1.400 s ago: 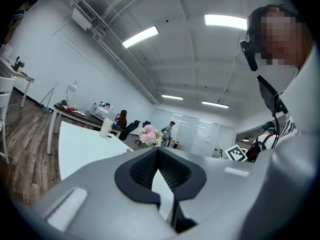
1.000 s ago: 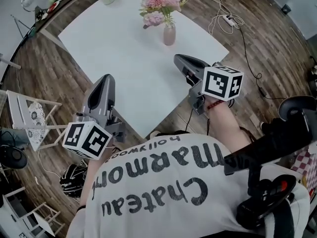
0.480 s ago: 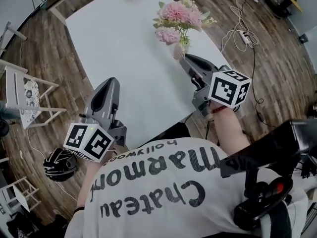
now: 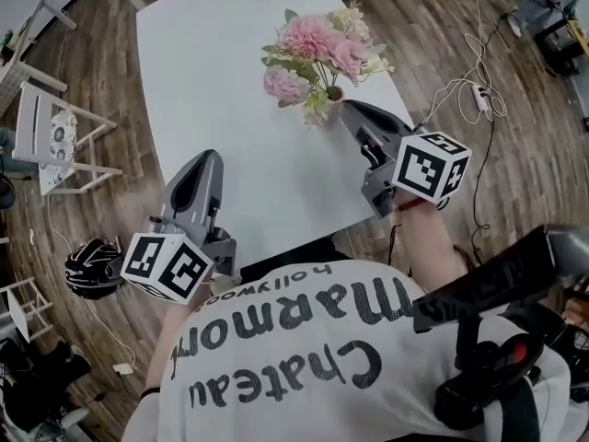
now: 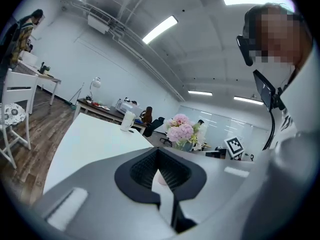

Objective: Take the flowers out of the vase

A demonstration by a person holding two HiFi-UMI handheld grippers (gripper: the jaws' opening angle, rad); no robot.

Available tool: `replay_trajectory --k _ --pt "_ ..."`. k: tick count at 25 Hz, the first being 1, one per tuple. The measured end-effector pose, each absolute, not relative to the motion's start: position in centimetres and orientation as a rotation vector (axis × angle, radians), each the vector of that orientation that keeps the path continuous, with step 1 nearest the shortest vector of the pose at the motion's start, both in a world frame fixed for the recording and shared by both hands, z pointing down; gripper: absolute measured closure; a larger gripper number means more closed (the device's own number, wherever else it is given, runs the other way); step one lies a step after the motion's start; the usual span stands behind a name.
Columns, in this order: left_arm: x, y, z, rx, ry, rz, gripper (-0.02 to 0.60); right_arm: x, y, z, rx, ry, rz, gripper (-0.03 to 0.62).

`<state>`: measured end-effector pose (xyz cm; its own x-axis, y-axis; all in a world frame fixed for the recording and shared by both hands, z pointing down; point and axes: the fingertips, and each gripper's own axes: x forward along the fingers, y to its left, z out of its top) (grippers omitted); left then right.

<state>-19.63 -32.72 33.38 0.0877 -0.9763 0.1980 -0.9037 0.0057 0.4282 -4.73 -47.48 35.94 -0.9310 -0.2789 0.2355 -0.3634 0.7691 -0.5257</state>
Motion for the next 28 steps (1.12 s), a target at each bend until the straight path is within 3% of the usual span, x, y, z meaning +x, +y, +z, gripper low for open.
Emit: replay_trajectory --k 8,10,18,28 --pt "-21.0 -31.8 33.9 1.743 -2.035 -0.225 0.578 -4.7 -49.9 35.8 0.434 -2.893 0.702 0.574" --pt "-21.1 -31.2 34.1 1.705 -2.066 -0.215 0.578 -5.0 -50.3 36.1 0.424 -2.882 0.604 0.458" --pt "-21.4 -29.8 33.9 1.635 -2.146 -0.175 0.578 -7.4 -50.0 37.3 0.331 -2.836 0.348 0.423" --pt "-22.3 -27.0 34.8 1.546 -2.203 -0.172 0.578 -9.9 -49.6 38.2 0.299 -2.837 0.397 0.413"
